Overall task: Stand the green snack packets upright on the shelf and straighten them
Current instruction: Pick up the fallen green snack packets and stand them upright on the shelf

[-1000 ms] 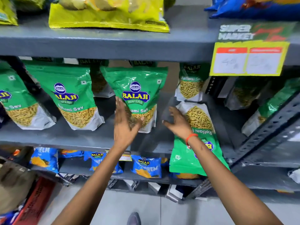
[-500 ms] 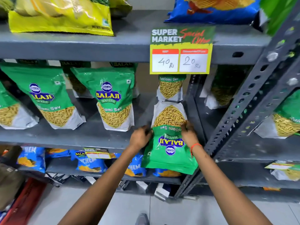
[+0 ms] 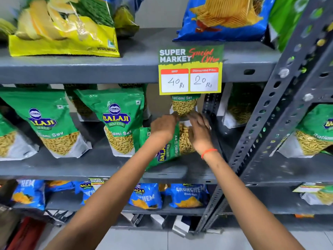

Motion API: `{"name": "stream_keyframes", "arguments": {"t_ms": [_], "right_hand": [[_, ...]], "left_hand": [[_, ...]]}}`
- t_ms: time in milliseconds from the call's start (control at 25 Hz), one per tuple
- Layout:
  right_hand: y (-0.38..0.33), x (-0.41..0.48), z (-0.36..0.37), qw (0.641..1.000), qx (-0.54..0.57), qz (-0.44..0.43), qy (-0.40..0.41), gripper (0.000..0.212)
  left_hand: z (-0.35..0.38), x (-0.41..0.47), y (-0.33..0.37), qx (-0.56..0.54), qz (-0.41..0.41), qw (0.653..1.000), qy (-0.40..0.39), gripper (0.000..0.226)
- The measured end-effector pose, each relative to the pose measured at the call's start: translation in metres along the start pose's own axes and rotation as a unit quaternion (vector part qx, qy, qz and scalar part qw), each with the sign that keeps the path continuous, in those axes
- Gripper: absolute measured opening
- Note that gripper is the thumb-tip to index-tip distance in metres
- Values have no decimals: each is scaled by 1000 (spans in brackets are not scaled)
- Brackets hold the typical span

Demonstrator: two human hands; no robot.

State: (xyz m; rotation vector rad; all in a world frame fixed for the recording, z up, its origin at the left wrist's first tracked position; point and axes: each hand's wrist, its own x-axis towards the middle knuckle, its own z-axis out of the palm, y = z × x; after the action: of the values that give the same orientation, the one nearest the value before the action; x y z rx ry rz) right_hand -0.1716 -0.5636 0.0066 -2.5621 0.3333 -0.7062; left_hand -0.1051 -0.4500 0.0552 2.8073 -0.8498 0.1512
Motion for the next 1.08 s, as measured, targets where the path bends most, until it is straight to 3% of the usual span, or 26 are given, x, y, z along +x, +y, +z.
{"name": "stream_keyframes", "arguments": {"t_ms": [120,240,320,400,440,520,600,640,680,760,800,840,920,1080], "right_hand": [[1,23,-9,994,-60,-36,-85,43],[5,21,-7,994,-41,0,-97,28],[6,17,-2,998,-13,4,-67,24],[5,15,3,999,31,-7,-20,23],[6,16,5,999,49,-11,-1,23],[11,17,10,998,68,2,16,23],[18,15,13,995,85,24,37,23],[22,14,14,993,94,34,55,22],[23,13,15,990,107,47,77,21],[26,12,17,979,147,78,120,20],[29,13,18,971,170,94,137,20],[31,14,20,963,196,112,148,19],[35,17,24,935,273,153,168,19],[43,24,34,818,479,234,215,17]], "left_hand": [[-7,1,5,55,63,996,10,23],[-6,0,-2,8,51,998,28,21],[4,-13,-7,-30,61,990,127,20],[26,-37,-9,-63,121,959,250,20],[41,-51,-10,-90,154,947,267,21],[75,-77,-11,-157,156,950,219,25],[107,-91,-12,-261,38,960,97,29],[121,-91,-15,-327,-35,944,40,30],[132,-88,-18,-413,-106,904,0,25],[139,-75,-26,-600,-218,769,-32,12],[136,-66,-28,-670,-234,704,-34,19],[133,-56,-29,-713,-228,662,-36,26],[120,-42,-27,-734,-195,650,-28,27],[94,-20,-25,-710,-122,693,34,27]]}}
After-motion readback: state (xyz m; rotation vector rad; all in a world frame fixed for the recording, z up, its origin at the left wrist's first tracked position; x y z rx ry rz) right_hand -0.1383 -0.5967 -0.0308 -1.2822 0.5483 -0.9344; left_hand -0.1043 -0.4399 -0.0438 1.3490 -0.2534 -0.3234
